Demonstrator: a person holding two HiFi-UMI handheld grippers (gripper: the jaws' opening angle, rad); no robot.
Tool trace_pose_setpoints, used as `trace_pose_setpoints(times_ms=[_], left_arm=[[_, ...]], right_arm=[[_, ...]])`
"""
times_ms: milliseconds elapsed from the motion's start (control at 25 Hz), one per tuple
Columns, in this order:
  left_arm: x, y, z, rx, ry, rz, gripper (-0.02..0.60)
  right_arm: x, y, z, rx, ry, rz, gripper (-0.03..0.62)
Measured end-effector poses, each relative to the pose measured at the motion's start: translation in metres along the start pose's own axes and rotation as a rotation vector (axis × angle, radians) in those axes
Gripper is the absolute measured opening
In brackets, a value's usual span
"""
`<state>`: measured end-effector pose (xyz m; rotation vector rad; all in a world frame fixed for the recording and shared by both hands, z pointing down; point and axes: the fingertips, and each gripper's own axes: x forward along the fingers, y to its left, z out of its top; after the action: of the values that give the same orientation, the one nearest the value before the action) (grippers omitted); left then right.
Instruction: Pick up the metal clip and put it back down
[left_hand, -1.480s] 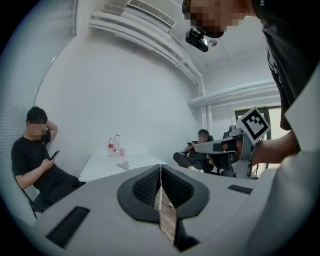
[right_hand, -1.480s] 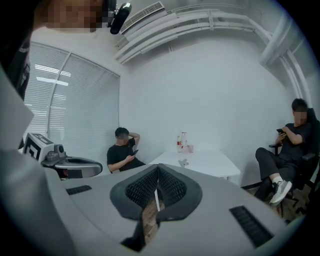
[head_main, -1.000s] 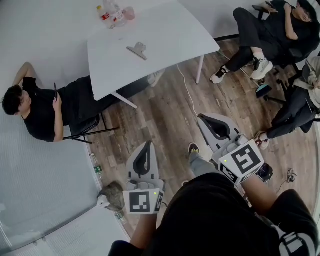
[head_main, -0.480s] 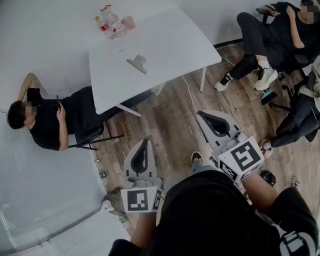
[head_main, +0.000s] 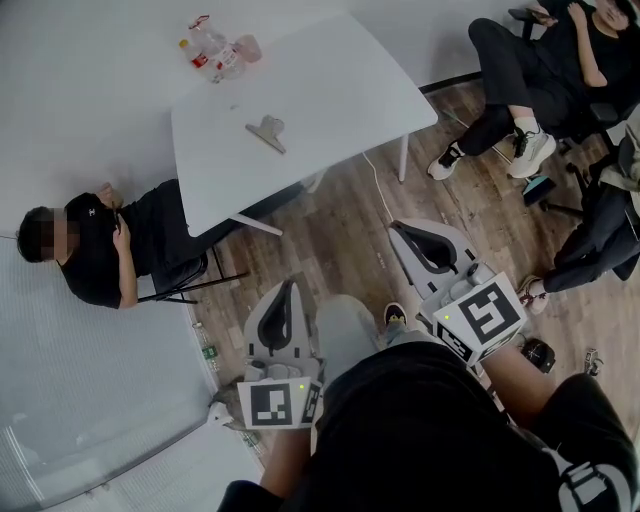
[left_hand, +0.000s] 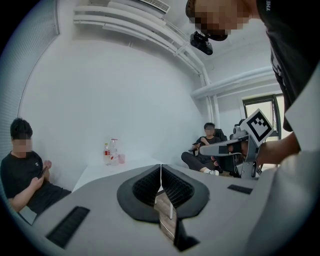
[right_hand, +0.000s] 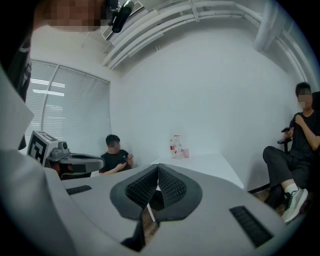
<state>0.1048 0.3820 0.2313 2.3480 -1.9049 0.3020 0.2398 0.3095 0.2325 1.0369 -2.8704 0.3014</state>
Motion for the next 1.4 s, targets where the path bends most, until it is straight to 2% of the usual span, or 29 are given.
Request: trace_pose_setpoints(times_ms=[400, 1040, 1400], left_arm=[[0.028, 0.002, 0.010, 0.007, -0.010, -0.047, 0.023], [0.100, 0.067, 0.018, -0.011, 0.009, -0.049, 0.023], [0.136, 0.091, 0.032, -0.023, 0.010, -0.098, 0.023]], right_arm=[[0.017, -0.016, 0.007, 0.014, -0.006, -0.012, 0.017], [0.113, -0.047, 0.014, 0.022, 0.029, 0.005, 0.017], [0.148, -0.064, 0.027, 0.025, 0.049, -0.035, 0.017]])
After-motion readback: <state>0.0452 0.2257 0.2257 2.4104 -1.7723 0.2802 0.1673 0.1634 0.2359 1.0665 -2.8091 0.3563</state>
